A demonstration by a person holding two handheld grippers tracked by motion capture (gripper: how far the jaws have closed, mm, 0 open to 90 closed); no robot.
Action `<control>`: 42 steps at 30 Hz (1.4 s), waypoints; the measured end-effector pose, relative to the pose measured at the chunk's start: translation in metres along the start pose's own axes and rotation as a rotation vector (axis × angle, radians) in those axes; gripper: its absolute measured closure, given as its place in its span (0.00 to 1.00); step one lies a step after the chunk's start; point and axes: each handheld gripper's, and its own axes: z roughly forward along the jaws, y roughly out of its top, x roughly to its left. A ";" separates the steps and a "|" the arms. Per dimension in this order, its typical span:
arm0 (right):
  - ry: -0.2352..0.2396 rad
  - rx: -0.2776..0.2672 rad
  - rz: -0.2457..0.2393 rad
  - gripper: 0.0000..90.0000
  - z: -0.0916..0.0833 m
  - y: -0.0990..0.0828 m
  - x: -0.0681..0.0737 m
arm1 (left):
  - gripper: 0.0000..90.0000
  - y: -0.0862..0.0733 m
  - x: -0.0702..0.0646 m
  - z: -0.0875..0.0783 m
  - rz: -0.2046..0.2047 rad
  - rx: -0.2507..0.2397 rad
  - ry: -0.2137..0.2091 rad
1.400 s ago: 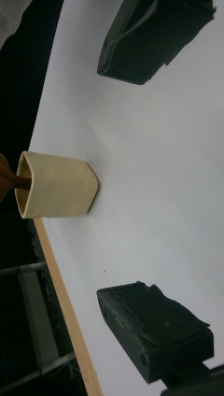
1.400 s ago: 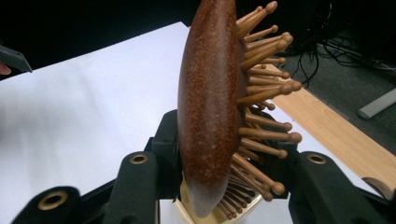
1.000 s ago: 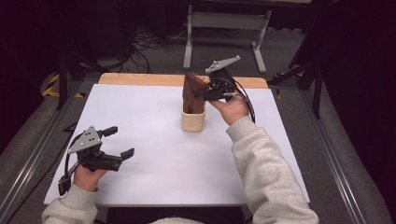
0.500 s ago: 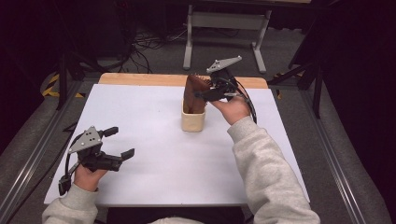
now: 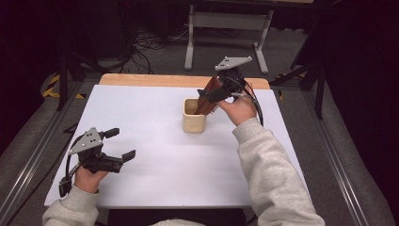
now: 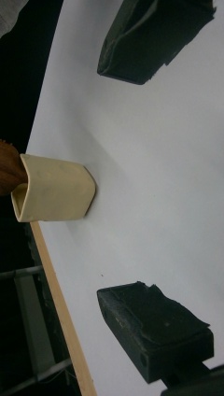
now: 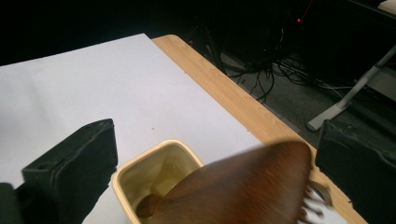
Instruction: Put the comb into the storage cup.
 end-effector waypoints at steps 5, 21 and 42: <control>-0.015 -0.029 -0.026 0.00 -0.013 0.003 0.004 | 0.00 0.000 0.000 0.000 -0.001 -0.002 0.000; 0.052 -0.163 -0.015 0.00 -0.074 -0.012 0.021 | 0.00 0.000 0.002 -0.003 -0.008 -0.013 0.000; 0.040 -0.247 0.049 0.00 -0.123 -0.091 0.040 | 0.00 -0.007 0.007 -0.012 -0.013 -0.021 0.023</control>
